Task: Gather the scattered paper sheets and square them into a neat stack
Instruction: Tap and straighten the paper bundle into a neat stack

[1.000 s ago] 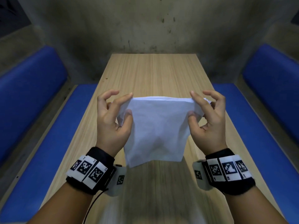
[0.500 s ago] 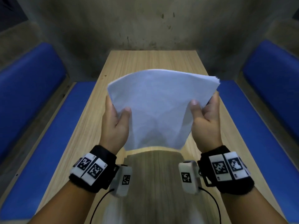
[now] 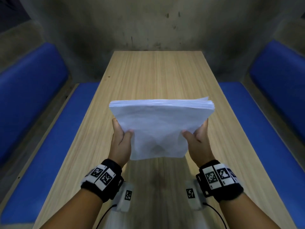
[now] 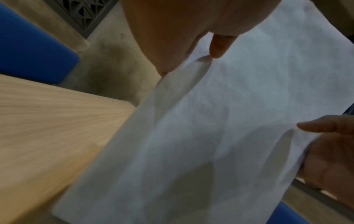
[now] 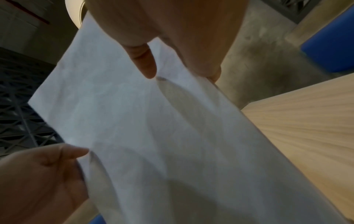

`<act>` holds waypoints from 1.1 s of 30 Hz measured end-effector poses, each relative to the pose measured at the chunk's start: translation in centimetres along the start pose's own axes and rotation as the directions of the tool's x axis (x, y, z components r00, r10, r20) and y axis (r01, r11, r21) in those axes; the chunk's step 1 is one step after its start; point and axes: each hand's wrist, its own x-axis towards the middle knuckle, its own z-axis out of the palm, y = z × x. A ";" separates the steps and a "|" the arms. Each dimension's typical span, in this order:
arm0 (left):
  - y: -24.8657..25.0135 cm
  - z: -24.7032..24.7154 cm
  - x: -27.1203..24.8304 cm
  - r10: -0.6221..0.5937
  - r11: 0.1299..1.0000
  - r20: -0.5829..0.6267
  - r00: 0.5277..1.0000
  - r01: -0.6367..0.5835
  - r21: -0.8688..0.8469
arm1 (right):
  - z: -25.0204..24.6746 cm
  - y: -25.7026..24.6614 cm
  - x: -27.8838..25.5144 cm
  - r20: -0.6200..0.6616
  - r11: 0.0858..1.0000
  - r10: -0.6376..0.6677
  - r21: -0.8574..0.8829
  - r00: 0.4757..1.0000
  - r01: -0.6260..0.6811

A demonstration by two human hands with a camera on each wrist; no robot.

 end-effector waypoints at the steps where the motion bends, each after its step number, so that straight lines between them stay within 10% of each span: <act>1: 0.1 0.1 0.1 -0.007 1.000 -0.004 1.000 0.007 -0.004 | 0.1 0.0 0.1 0.018 1.000 0.006 -0.004 1.000 -0.006; 15: 0.1 -0.3 -0.2 0.027 0.999 -0.005 1.000 -0.027 0.029 | -0.9 0.0 0.7 -0.071 0.998 -0.051 -0.044 0.996 0.048; 23: 5.4 -0.7 1.7 0.506 0.803 0.006 0.863 -0.473 0.362 | -1.2 -3.7 2.5 0.028 0.725 -0.572 -0.449 0.820 0.522; 33: 5.5 -0.7 1.6 0.554 0.741 0.017 0.832 -0.502 0.446 | -1.0 -3.3 2.4 0.011 0.718 -0.561 -0.491 0.828 0.493</act>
